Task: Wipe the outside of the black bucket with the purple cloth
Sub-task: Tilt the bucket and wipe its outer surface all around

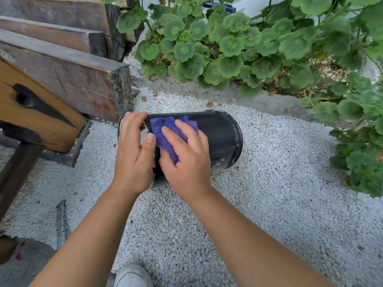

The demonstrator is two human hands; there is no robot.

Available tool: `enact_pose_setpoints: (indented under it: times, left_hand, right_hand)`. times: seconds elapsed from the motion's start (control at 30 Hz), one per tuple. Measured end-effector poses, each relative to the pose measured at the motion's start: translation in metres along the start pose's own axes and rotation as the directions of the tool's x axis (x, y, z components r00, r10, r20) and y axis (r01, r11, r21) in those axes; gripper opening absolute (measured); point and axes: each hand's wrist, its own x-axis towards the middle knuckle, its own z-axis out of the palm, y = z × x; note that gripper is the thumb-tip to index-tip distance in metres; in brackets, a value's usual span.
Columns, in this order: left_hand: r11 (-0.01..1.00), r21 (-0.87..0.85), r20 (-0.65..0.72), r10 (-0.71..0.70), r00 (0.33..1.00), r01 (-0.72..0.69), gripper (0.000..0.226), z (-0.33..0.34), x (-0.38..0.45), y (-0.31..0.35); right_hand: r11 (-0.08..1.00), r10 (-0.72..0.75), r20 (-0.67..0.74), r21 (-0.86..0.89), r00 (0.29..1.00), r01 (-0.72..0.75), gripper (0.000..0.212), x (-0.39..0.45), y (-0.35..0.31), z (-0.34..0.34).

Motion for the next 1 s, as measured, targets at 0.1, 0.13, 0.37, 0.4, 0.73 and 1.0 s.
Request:
enact_pose_setpoints:
  times: [0.1,0.13,0.37,0.4,0.73,1.0]
  left_hand:
    - [0.996,0.033,0.010,-0.085,0.996,0.084,0.068,-0.006,0.006,-0.002]
    - [0.994,0.036,0.009,-0.099,0.995,0.098,0.067,-0.009,0.008,-0.004]
    - [0.986,0.014,-0.041,-0.166,0.985,0.166,0.066,-0.015,0.008,-0.013]
    - [0.984,0.010,-0.070,-0.174,0.982,0.175,0.065,-0.012,0.008,-0.014]
    - [0.937,-0.303,0.083,-0.155,0.984,0.173,0.097,-0.002,-0.048,-0.017]
    - [0.896,-0.286,0.109,-0.322,0.940,0.340,0.097,-0.013,-0.021,0.014]
  right_hand:
    - [1.000,-0.010,-0.007,-0.020,1.000,0.010,0.034,0.005,0.021,-0.001]
    - [0.999,0.005,-0.003,-0.035,1.000,-0.005,0.035,0.007,0.030,-0.003]
    - [0.950,0.308,0.006,-0.061,0.951,-0.307,0.045,0.013,0.087,-0.021]
    - [0.944,0.329,0.008,-0.033,0.944,-0.329,0.045,0.015,0.088,-0.022]
    - [0.910,0.407,0.011,0.078,0.914,-0.406,0.042,0.025,0.091,-0.028]
    - [0.891,0.429,0.162,0.085,0.889,-0.446,0.018,0.065,0.080,-0.052]
